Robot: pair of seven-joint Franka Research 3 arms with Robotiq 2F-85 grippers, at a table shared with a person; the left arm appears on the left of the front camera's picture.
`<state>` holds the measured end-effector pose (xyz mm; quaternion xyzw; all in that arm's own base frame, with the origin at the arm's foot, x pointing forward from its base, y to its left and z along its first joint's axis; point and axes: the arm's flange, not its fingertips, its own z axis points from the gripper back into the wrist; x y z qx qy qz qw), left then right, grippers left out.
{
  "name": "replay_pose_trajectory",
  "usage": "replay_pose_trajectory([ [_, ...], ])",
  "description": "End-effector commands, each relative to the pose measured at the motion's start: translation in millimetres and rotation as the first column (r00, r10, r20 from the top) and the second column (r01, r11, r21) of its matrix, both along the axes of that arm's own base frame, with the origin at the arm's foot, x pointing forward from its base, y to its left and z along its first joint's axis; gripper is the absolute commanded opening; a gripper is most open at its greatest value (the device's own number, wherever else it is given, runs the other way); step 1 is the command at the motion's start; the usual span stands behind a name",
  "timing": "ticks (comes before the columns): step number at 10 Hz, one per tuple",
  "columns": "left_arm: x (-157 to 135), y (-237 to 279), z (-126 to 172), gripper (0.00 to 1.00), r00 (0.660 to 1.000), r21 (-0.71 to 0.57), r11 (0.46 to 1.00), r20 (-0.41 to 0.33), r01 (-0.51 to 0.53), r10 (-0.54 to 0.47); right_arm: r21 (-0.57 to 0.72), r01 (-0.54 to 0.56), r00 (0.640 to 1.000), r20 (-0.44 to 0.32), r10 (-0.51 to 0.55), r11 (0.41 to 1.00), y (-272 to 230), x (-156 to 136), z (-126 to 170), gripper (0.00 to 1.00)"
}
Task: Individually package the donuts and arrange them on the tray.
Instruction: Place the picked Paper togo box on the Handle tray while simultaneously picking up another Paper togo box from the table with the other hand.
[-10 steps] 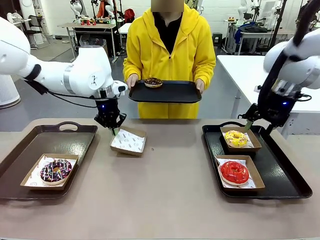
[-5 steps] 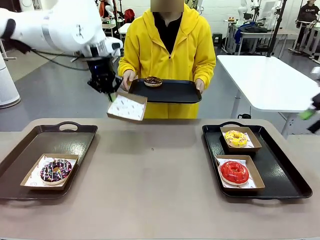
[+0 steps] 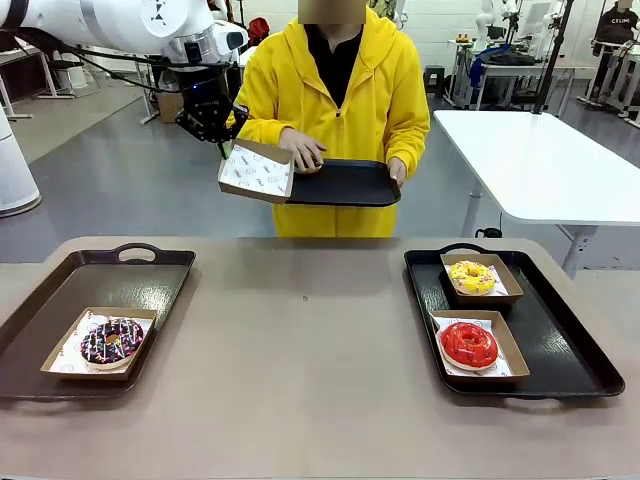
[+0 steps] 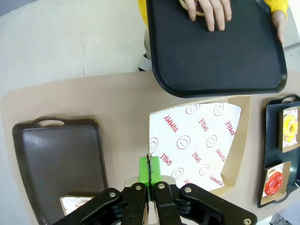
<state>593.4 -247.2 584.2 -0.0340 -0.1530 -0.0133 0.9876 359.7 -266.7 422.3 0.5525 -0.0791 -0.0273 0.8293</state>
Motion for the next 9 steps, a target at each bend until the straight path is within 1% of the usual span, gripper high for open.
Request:
replay_pose_trajectory([
  [1, 17, -13, 8, 0.0, 0.999, 0.037, 0.998, -0.009, -0.047, 0.047, 0.057, 0.038, 0.999, 0.002, -0.038, 0.998, 2, -3, -10, 1.0],
  [3, 24, -14, 4, 0.0, 0.998, 0.038, 0.998, -0.031, -0.056, 0.057, 0.056, 0.015, 0.999, 0.037, -0.017, 0.998, -1, -1, -17, 1.0],
  [4, 11, -5, 1, 0.0, 1.0, 0.015, 1.0, -0.008, -0.018, 0.018, 0.04, 0.034, 0.999, -0.012, -0.034, 0.999, -4, -3, -15, 1.0],
  [9, 11, -5, 1, 0.0, 1.0, 0.015, 1.0, -0.008, -0.018, 0.018, 0.04, 0.034, 0.999, -0.012, -0.034, 0.999, -4, -3, -15, 1.0],
])
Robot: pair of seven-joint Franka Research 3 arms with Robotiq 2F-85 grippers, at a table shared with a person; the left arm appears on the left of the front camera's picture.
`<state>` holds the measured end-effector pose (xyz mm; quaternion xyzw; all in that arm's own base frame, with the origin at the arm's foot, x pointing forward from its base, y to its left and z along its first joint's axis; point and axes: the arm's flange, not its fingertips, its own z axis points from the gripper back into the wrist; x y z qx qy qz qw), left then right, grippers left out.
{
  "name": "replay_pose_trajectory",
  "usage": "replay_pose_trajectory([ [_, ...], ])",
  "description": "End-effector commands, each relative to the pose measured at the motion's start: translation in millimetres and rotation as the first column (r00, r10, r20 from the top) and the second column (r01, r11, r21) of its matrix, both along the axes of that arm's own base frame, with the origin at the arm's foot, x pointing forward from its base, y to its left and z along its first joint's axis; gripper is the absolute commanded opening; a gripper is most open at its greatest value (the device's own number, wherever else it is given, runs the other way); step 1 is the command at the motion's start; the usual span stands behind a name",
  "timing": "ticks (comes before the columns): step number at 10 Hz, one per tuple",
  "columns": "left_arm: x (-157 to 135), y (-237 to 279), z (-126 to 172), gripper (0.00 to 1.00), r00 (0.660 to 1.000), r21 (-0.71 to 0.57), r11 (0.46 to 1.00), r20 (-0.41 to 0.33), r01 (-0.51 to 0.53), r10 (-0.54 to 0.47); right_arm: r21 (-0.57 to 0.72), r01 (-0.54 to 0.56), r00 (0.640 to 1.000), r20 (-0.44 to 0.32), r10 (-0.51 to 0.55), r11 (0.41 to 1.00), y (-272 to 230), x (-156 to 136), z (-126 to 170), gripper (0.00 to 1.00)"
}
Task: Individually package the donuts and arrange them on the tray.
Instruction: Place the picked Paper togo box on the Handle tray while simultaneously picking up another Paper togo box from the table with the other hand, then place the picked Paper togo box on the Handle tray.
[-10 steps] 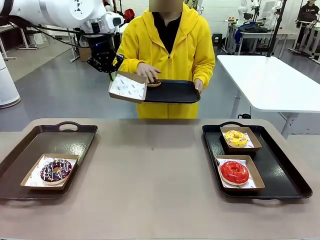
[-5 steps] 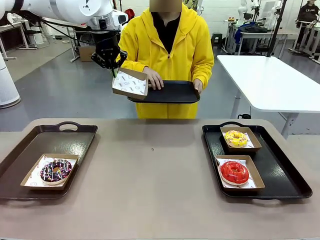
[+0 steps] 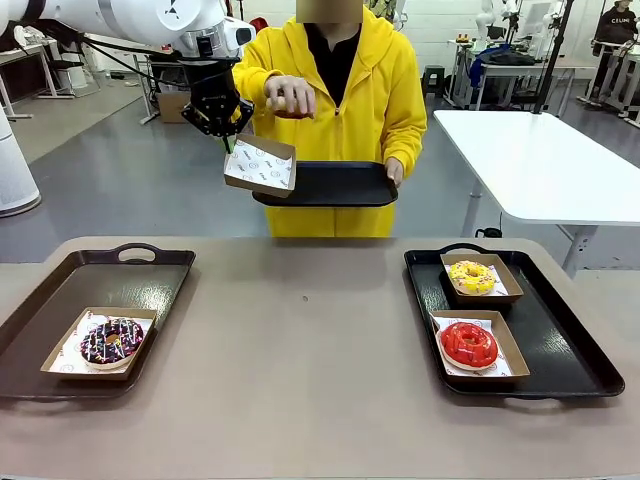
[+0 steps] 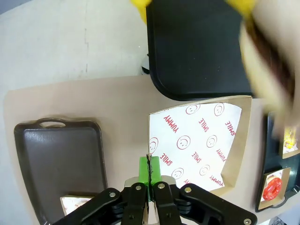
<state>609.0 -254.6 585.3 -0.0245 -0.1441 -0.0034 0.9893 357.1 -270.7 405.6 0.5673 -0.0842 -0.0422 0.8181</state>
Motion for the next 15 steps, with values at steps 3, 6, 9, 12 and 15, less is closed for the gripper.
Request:
replay_pose_trajectory([
  [3, -4.2, 2.8, 0.3, 0.0, 1.0, -0.001, 1.0, 0.01, 0.004, -0.004, 0.001, 0.005, 1.0, -0.006, -0.005, 1.0, 0.3, -0.7, 1.7, 1.0],
  [6, -4.2, 2.8, 0.3, 0.0, 1.0, -0.001, 1.0, 0.01, 0.004, -0.004, 0.001, 0.005, 1.0, -0.006, -0.005, 1.0, 0.3, -0.7, 1.7, 1.0],
  [9, -4.2, 2.8, 0.3, 0.0, 1.0, -0.001, 1.0, 0.01, 0.004, -0.004, 0.001, 0.005, 1.0, -0.006, -0.005, 1.0, 0.3, -0.7, 1.7, 1.0],
  [12, -4.2, 2.8, 0.3, 0.0, 1.0, -0.001, 1.0, 0.01, 0.004, -0.004, 0.001, 0.005, 1.0, -0.006, -0.005, 1.0, 0.3, -0.7, 1.7, 1.0],
  [15, -4.2, 2.8, 0.3, 0.0, 1.0, -0.001, 1.0, 0.01, 0.004, -0.004, 0.001, 0.005, 1.0, -0.006, -0.005, 1.0, 0.3, -0.7, 1.7, 1.0],
])
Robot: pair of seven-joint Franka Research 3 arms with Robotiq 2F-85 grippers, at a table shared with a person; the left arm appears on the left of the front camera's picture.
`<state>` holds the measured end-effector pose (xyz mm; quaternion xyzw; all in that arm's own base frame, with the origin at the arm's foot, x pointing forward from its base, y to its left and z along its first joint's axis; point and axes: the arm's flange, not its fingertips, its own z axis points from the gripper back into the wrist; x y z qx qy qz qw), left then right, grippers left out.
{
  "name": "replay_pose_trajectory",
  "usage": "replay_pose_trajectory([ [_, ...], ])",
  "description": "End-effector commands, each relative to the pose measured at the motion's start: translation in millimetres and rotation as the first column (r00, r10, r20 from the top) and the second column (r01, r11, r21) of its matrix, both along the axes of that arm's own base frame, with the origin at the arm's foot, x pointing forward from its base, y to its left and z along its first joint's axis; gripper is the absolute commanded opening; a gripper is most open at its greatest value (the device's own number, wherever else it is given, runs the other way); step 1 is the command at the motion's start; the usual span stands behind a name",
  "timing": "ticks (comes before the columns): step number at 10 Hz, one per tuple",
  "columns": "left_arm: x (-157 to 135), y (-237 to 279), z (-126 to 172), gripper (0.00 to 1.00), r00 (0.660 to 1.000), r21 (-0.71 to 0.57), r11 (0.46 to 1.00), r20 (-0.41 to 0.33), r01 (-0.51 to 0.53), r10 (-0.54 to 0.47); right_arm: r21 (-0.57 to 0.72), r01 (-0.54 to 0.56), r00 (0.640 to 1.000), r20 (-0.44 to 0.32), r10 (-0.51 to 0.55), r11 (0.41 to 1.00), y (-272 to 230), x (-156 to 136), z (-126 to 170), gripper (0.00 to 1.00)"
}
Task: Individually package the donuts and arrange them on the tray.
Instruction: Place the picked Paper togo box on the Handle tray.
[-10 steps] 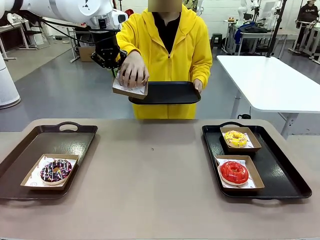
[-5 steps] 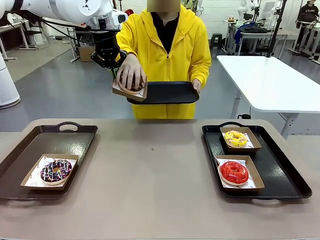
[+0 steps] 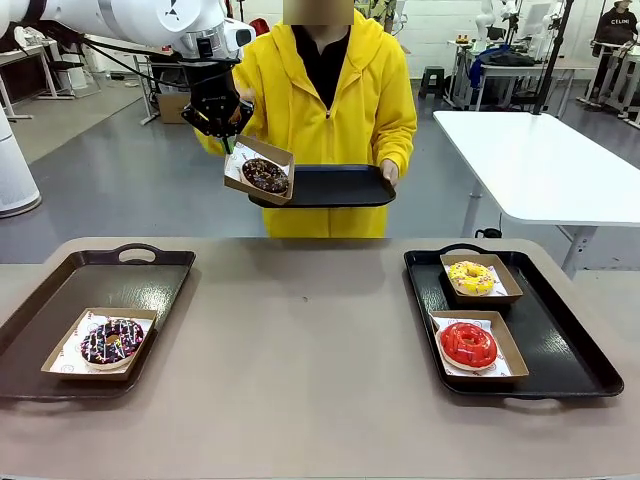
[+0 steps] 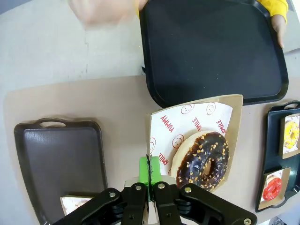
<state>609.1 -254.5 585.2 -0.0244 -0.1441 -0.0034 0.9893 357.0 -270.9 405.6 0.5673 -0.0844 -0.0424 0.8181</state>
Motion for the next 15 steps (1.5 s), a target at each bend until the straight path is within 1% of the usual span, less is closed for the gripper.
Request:
replay_pose_trajectory([
  [1, 0, 0, 0, 0.01, 1.0, 0.0, 1.0, 0.0, 0.0, 0.0, 0.001, 0.005, 1.0, -0.006, -0.005, 1.0, 1, -1, 2, 1.0],
  [2, -12, 18, 5, 0.01, 0.993, -0.048, 0.995, -0.076, 0.09, -0.094, 0.001, 0.005, 1.0, -0.006, -0.005, 1.0, 1, -1, 2, 1.0],
  [3, -36, 46, 8, 0.01, 0.988, -0.081, 0.991, -0.109, 0.104, -0.113, 0.001, 0.005, 1.0, -0.006, -0.005, 1.0, 1, -1, 2, 1.0],
  [4, -42, 78, 16, 0.01, 0.991, -0.097, 0.992, -0.107, 0.076, -0.086, 0.001, 0.005, 1.0, -0.006, -0.005, 1.0, 1, -1, 2, 1.0],
  [5, -47, 109, 17, 0.01, 0.993, -0.129, 0.991, -0.114, 0.03, -0.045, 0.001, 0.005, 1.0, -0.006, -0.005, 1.0, 1, -1, 2, 1.0],
  [6, -59, 134, 6, 0.01, 0.994, -0.15, 0.989, -0.108, -0.004, -0.013, 0.001, 0.005, 1.0, -0.006, -0.005, 1.0, 1, -1, 2, 1.0],
  [8, -67, 162, -11, 0.01, 0.995, -0.14, 0.99, -0.099, -0.01, -0.003, 0.001, 0.005, 1.0, -0.006, -0.005, 1.0, 1, -1, 2, 1.0],
  [9, -61, 182, -18, 0.01, 0.996, -0.105, 0.994, -0.088, -0.007, -0.002, 0.001, 0.005, 1.0, -0.006, -0.005, 1.0, 1, -1, 2, 1.0],
  [10, -61, 203, -38, 0.01, 0.996, -0.086, 0.996, -0.091, -0.033, 0.025, 0.001, 0.005, 1.0, -0.006, -0.005, 1.0, 1, -1, 2, 1.0],
  [11, -59, 217, -54, 0.01, 0.994, -0.077, 0.997, -0.11, -0.03, 0.022, 0.001, 0.005, 1.0, -0.006, -0.005, 1.0, 1, -1, 2, 1.0],
  [12, -47, 230, -67, 0.01, 0.992, -0.065, 0.998, -0.129, -0.01, 0.002, 0.001, 0.005, 1.0, -0.006, -0.005, 1.0, 1, -1, 2, 1.0],
  [13, -46, 237, -85, 0.01, 0.989, -0.065, 0.998, -0.151, 0.001, -0.011, 0.001, 0.005, 1.0, -0.006, -0.005, 1.0, 1, -1, 2, 1.0],
  [14, -41, 243, -99, 0.01, 0.984, -0.04, 0.999, -0.175, 0.03, -0.036, 0.001, 0.005, 1.0, -0.006, -0.005, 1.0, 1, -1, 2, 1.0],
  [15, -34, 248, -109, 0.01, 0.981, -0.026, 0.999, -0.189, 0.034, -0.038, 0.001, 0.005, 1.0, -0.006, -0.005, 1.0, 1, -1, 2, 1.0],
])
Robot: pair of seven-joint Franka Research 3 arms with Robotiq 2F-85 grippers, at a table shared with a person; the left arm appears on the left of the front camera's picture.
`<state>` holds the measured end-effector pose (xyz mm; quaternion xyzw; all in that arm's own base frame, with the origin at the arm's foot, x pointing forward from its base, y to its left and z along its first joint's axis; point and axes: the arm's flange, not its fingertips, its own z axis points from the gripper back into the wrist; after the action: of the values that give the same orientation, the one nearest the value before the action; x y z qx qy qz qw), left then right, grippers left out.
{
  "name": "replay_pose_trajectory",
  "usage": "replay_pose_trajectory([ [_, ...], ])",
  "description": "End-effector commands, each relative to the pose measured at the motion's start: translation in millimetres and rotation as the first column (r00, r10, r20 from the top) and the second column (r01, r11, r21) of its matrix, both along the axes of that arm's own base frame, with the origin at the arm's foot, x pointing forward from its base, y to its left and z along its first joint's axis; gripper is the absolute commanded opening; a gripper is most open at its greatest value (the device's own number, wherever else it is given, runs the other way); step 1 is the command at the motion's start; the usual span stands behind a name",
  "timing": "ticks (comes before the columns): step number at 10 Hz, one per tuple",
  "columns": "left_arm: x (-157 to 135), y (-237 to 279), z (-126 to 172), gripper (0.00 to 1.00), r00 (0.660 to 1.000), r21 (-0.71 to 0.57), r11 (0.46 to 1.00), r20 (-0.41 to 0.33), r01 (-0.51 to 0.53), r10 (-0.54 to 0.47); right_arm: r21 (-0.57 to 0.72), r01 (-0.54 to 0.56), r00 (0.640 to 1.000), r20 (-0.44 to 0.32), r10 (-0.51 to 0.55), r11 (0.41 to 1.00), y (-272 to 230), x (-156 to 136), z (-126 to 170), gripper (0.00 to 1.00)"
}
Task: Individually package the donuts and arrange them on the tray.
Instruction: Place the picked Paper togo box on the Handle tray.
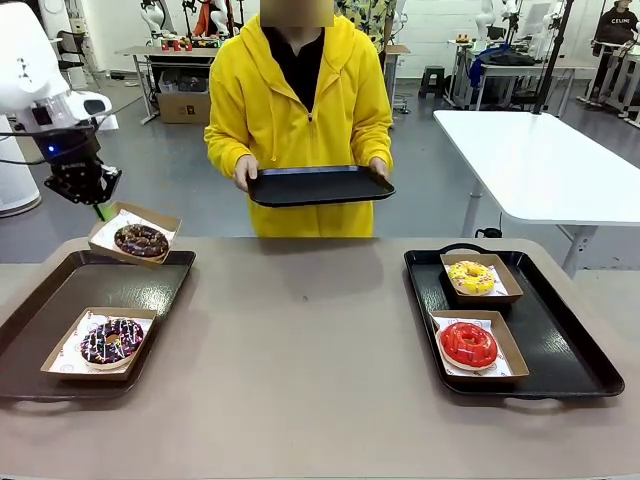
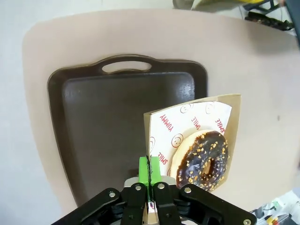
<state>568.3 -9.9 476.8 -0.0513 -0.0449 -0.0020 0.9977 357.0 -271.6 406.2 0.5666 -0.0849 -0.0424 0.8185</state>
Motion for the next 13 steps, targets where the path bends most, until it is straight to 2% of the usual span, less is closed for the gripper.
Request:
replay_pose_trajectory([
  [1, 7, 2, -7, 0.01, 1.0, 0.044, 0.999, 0.011, 0.014, -0.015, 0.003, 0.004, 1.0, -0.007, -0.004, 1.0, 1, -1, 1, 1.0],
  [2, 13, -16, 6, 0.01, 1.0, 0.057, 0.998, 0.01, -0.015, 0.014, 0.003, 0.004, 1.0, -0.007, -0.004, 1.0, 1, -1, 1, 1.0],
  [3, 4, 1, -10, 0.01, 1.0, 0.016, 1.0, -0.011, 0.007, -0.007, 0.003, 0.004, 1.0, -0.007, -0.004, 1.0, 1, -1, 1, 1.0],
  [13, 4, 1, -10, 0.01, 1.0, 0.016, 1.0, -0.011, 0.007, -0.007, 0.003, 0.004, 1.0, -0.007, -0.004, 1.0, 1, -1, 1, 1.0],
])
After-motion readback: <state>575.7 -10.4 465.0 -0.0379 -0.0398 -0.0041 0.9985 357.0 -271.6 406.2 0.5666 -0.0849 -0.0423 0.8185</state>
